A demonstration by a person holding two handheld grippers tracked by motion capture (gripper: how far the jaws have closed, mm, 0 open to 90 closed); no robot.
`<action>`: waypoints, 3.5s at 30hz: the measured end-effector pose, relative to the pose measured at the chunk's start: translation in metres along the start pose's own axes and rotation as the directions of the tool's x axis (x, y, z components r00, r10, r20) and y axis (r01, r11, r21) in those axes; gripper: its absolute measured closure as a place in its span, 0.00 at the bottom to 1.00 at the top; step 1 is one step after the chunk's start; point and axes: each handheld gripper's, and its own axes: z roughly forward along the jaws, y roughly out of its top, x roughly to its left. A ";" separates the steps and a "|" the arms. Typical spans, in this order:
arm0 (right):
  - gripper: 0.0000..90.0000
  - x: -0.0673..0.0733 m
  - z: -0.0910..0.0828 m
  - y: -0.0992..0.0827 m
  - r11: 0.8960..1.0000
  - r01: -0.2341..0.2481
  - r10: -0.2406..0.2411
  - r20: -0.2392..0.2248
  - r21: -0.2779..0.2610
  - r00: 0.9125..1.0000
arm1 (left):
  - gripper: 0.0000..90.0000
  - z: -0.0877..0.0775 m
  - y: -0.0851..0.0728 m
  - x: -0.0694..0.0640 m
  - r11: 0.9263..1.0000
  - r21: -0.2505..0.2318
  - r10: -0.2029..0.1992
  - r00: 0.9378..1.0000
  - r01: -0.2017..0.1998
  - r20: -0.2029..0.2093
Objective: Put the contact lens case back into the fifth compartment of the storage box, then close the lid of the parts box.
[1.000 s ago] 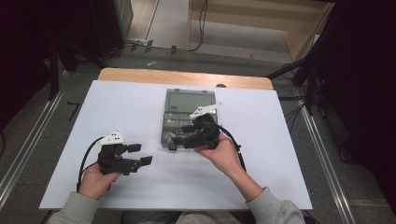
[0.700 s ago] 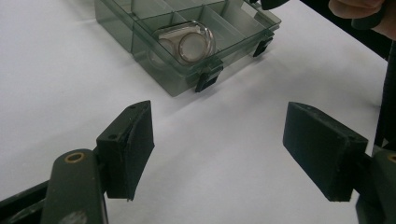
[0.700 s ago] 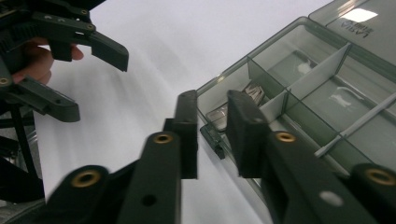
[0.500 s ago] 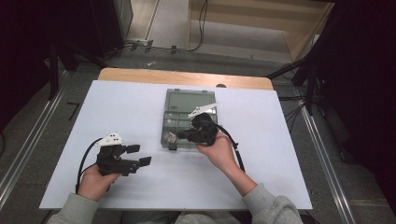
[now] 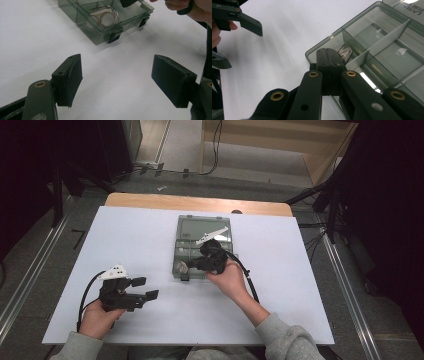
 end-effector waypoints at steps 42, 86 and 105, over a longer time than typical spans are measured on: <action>0.65 -0.002 -0.025 -0.006 0.998 -0.030 0.030 -0.009 -0.062 1.000 | 0.28 0.005 0.009 0.001 1.000 -0.010 0.008 1.000 -0.008 0.000; 0.37 -0.042 -0.063 -0.049 0.979 -0.138 0.158 0.129 -0.150 0.979 | 0.28 0.043 0.044 0.010 1.000 0.030 0.003 1.000 -0.003 0.008; 0.35 -0.070 -0.072 -0.060 0.962 -0.210 0.243 0.190 -0.176 0.951 | 0.28 0.068 0.068 0.029 0.999 0.043 -0.018 0.999 0.020 -0.043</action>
